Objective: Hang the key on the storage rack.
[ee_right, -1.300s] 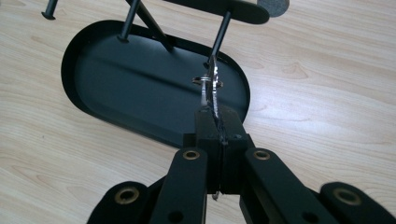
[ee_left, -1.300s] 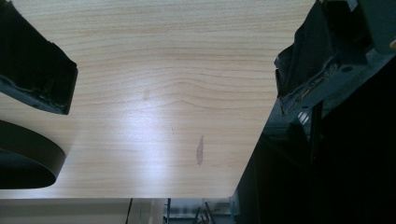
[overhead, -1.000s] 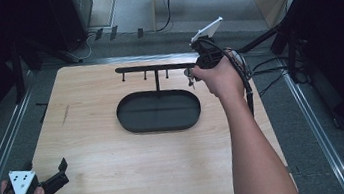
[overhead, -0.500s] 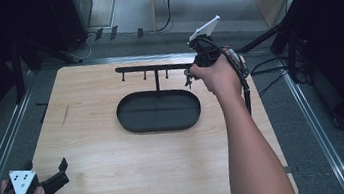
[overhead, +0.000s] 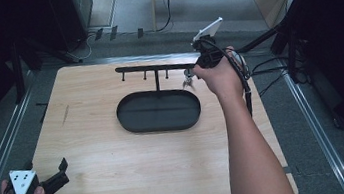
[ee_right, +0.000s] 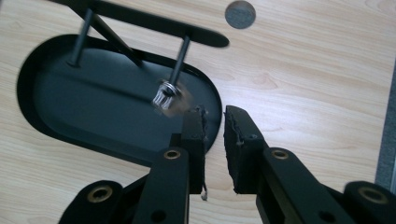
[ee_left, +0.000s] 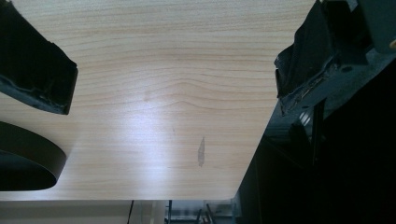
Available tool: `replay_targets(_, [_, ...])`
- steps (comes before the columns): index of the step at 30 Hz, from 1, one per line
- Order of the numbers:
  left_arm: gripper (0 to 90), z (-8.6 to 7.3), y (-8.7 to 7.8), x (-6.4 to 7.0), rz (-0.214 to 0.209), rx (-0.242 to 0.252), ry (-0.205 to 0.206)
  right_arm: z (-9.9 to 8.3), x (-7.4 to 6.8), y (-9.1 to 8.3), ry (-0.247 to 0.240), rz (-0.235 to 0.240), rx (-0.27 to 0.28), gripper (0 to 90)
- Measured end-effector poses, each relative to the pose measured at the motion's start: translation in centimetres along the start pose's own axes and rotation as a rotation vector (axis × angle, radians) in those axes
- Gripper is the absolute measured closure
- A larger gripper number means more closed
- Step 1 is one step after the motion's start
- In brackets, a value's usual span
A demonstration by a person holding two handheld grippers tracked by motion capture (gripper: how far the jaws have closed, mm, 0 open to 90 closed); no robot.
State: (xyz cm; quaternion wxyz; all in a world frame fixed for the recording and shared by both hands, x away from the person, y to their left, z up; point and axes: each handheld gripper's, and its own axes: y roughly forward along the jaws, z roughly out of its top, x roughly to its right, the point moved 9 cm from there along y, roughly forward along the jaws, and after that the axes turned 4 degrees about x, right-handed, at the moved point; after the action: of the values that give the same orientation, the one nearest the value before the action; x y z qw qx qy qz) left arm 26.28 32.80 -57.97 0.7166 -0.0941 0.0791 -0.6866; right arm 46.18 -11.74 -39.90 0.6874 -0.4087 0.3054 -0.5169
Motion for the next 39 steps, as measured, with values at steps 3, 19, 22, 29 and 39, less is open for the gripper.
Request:
replay_targets(3, [0.0, 0.0, 0.0, 0.0, 0.001, -0.001, 0.003, -0.7, 0.7, 0.4, 0.007, -0.004, -0.010, 77.8])
replay_targets(19, [0.0, 0.0, 0.0, 0.1, 0.000, -0.002, 0.008, -5.1, 3.8, 3.6, 0.035, 0.023, -0.067, 41.0])
replay_targets(22, [0.0, 0.0, 0.0, 0.1, 0.001, -0.002, 0.005, -6.1, 4.1, 4.1, 0.030, -0.003, -0.097, 25.4])
replay_targets(29, [0.0, 0.0, 0.0, 0.1, 0.000, -0.002, 0.011, -8.2, 4.6, 5.0, 0.064, -0.006, -0.158, 0.0])
replay_targets(39, [0.0, 0.0, -0.1, 0.1, 0.001, 0.000, 0.011, -11.3, 6.7, 6.1, 0.115, 0.009, -0.098, 0.0])
